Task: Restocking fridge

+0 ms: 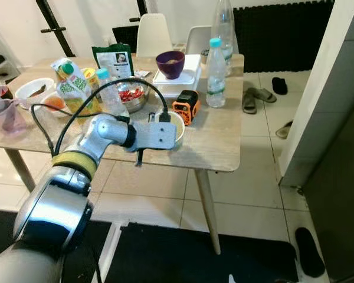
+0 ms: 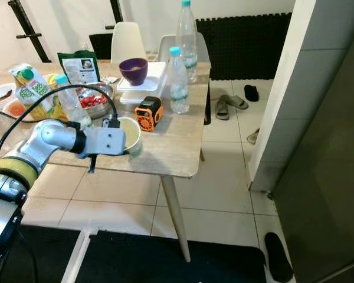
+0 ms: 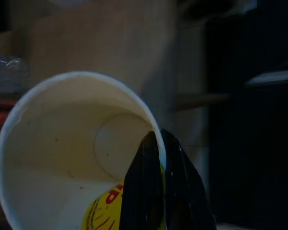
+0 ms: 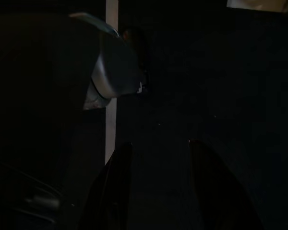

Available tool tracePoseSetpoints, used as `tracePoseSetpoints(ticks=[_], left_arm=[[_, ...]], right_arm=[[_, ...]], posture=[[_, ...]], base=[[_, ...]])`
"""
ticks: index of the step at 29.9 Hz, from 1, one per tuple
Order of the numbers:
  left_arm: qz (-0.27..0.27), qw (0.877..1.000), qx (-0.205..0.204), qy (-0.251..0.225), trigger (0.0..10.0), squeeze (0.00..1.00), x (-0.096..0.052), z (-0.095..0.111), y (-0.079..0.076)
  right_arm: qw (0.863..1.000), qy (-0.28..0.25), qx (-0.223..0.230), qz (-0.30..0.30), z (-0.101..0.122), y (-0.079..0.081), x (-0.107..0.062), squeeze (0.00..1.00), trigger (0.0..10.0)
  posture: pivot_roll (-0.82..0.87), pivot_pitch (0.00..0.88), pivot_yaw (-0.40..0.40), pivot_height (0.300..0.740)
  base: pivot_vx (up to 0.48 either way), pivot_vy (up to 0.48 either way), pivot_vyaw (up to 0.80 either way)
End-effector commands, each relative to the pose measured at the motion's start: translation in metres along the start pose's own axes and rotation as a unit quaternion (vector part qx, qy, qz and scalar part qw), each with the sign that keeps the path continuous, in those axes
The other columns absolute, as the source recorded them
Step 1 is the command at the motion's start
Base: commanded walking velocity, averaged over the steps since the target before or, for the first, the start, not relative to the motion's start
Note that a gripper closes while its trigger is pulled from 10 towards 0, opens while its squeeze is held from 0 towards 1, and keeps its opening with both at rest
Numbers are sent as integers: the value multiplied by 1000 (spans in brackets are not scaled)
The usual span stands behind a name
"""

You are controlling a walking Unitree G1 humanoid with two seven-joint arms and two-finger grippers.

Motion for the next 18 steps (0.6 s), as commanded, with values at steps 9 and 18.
tracePoseSetpoints(ticks=[9,18], left_arm=[[-148,980,-133,11,10000,0,-15,-38,-96],[-106,933,-307,155,10000,0,67,-128,-198]], right_arm=[[1000,13,-14,10,-7,4,0,0,10000],[1000,11,-22,7,-4,1,0,0,10000]], posture=[[-65,49,72,740],[-60,41,54,740]], base=[[0,0,0],[0,0,0]])
Point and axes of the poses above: a point about 5 cm out from each wrist's last joint towards the gripper, its own x axis pointing out of the wrist towards the gripper, its own z axis along the axis of the wrist's last joint, y = z × x, the point moved 4 cm from there along x, pointing out of the wrist towards the gripper, and after that the axes turned 5 degrees about -x, right-handed, at the moved point
